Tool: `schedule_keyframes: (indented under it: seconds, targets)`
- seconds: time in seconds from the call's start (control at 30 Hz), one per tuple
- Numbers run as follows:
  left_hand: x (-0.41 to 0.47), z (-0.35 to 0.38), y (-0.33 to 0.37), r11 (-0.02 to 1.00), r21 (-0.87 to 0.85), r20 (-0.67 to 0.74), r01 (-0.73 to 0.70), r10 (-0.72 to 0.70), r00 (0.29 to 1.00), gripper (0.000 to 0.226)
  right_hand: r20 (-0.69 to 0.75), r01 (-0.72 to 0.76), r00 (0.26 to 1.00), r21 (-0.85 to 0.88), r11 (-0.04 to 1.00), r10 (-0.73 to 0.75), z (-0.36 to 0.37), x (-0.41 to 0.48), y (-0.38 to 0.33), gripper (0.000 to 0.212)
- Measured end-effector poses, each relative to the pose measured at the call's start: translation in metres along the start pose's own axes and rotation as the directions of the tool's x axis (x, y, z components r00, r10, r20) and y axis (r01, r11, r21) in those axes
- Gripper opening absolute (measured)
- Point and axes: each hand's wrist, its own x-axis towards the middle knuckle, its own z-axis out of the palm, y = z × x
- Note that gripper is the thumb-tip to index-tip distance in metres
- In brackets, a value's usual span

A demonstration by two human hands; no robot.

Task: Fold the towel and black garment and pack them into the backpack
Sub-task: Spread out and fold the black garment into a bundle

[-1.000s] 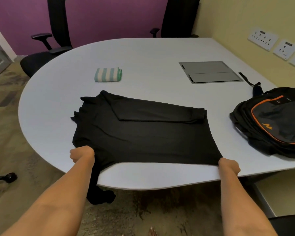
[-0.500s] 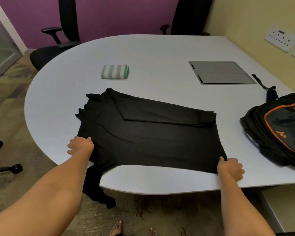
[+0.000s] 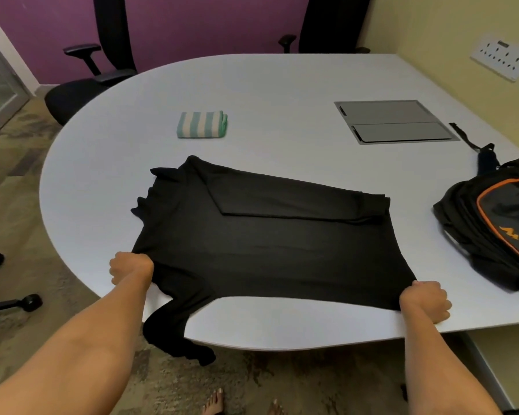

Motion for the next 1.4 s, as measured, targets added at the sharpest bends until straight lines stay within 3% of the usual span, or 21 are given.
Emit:
schedule_keyframes:
  seconds: [0.23, 0.37, 0.47, 0.6, 0.8, 0.9, 0.97, 1.13, 1.23, 1.33, 1.37, 1.4]
  targets:
    - [-0.026, 0.002, -0.010, 0.976, -0.208, 0.043, 0.057, -0.049, 0.998, 0.045, 0.032, -0.046, 0.999, 0.149, 0.988, 0.042, -0.002, -0.014, 0.005, 0.040]
    - [-0.052, -0.002, -0.019, 0.981, 0.182, 0.134, -0.064, 0.039, 0.990, 0.065, 0.072, -0.094, 0.994, 0.243, 0.965, 0.079, -0.006, -0.024, 0.009, 0.041]
    - [-0.059, 0.001, -0.024, 0.938, 0.288, 0.242, -0.193, 0.124, 0.962, 0.062, 0.097, -0.123, 0.991, 0.318, 0.940, 0.097, -0.012, -0.028, 0.006, 0.039]
    - [-0.048, 0.004, -0.030, 0.966, 0.149, 0.328, -0.210, 0.152, 0.932, 0.056, 0.110, -0.135, 0.989, 0.447, 0.884, 0.095, -0.021, -0.024, 0.002, 0.034]
    - [-0.056, -0.025, -0.014, 0.981, -0.114, 0.134, -0.154, 0.169, 0.976, 0.053, 0.079, -0.106, 0.994, 0.595, 0.797, 0.073, -0.035, -0.009, -0.009, 0.027]
    - [-0.061, -0.033, 0.004, 0.965, -0.215, 0.101, -0.152, 0.177, 0.979, 0.040, 0.063, -0.079, 0.997, 0.649, 0.757, 0.051, -0.039, 0.000, -0.026, 0.023]
    - [-0.063, -0.039, 0.021, 0.954, -0.253, 0.092, -0.160, 0.189, 0.978, 0.043, 0.069, -0.086, 0.996, 0.680, 0.728, 0.054, -0.042, 0.008, -0.043, 0.023]
    - [-0.046, -0.042, 0.079, 0.913, -0.365, 0.075, -0.182, 0.224, 0.972, 0.053, 0.222, -0.201, 0.974, 0.780, 0.592, 0.038, -0.045, 0.033, -0.092, 0.005]
    - [-0.031, -0.032, 0.119, 0.893, -0.412, 0.095, -0.179, 0.238, 0.967, 0.054, 0.322, -0.244, 0.945, 0.813, 0.529, -0.059, -0.039, 0.046, -0.114, 0.024]
    - [-0.014, -0.011, 0.150, 0.871, -0.480, 0.162, -0.107, 0.207, 0.965, 0.053, 0.391, -0.293, 0.917, 0.798, 0.526, -0.083, -0.020, 0.049, -0.129, 0.013]
    - [-0.009, -0.004, 0.155, 0.872, -0.480, 0.194, -0.097, 0.214, 0.957, 0.052, 0.395, -0.281, 0.915, 0.768, 0.575, -0.080, -0.013, 0.046, -0.131, 0.012]
    - [-0.005, 0.004, 0.156, 0.877, -0.461, 0.210, -0.135, 0.255, 0.944, 0.053, 0.362, -0.224, 0.930, 0.706, 0.672, -0.070, -0.004, 0.045, -0.132, 0.029]
